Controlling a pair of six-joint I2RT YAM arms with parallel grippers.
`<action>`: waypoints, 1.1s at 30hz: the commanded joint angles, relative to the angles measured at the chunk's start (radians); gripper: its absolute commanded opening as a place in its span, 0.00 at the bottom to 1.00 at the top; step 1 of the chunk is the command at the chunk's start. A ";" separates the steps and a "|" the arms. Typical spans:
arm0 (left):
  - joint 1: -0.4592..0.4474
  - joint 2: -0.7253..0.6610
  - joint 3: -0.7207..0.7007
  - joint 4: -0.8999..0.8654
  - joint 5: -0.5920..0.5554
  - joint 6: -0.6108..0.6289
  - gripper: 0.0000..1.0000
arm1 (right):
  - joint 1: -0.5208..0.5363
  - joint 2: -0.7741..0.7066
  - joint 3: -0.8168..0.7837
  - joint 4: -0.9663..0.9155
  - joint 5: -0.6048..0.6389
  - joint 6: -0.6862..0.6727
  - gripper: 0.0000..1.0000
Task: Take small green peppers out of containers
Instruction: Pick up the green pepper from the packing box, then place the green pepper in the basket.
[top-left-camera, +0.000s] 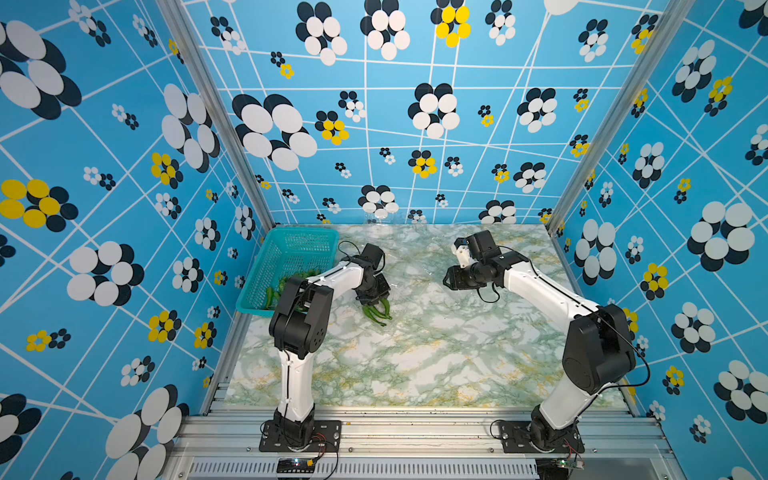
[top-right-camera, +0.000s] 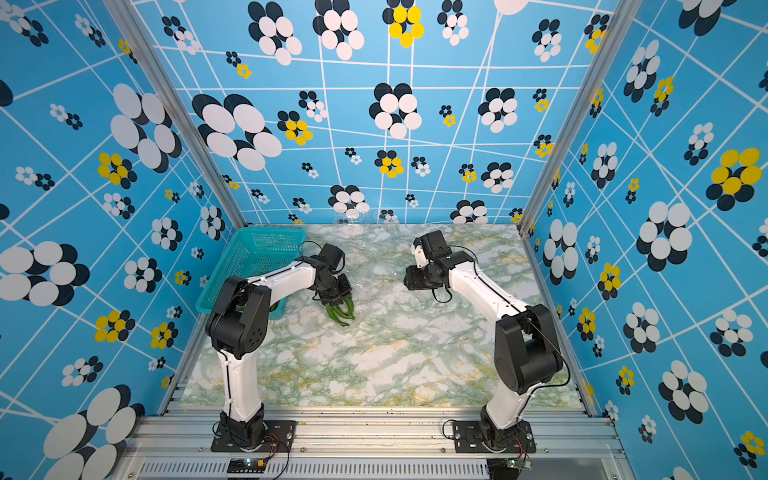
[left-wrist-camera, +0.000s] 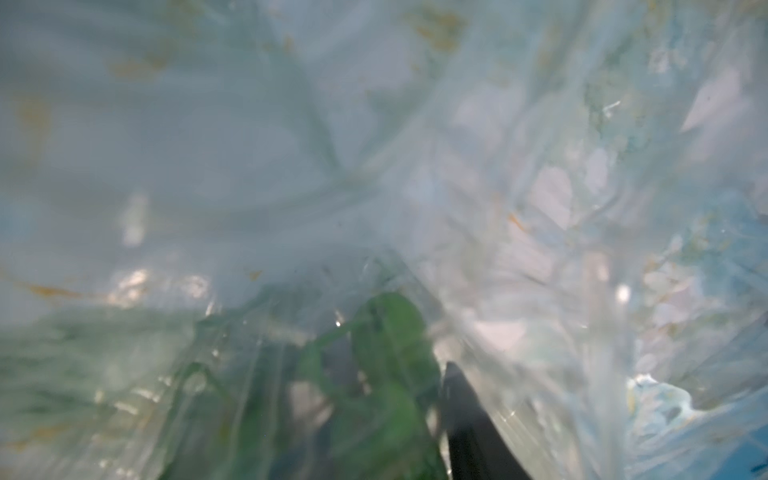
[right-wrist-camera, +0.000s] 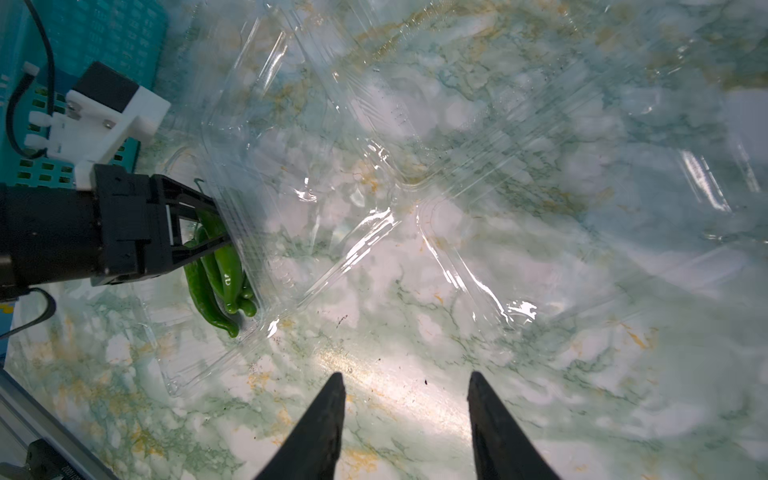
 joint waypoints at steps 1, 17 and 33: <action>0.008 0.012 0.033 0.015 -0.009 0.021 0.19 | -0.005 -0.019 0.004 0.010 -0.009 0.002 0.49; 0.222 -0.575 -0.048 -0.206 0.062 0.173 0.09 | 0.058 0.071 0.189 -0.034 -0.049 0.053 0.48; 0.728 -0.410 -0.131 -0.206 0.172 0.359 0.48 | 0.152 0.173 0.309 -0.040 -0.015 0.097 0.48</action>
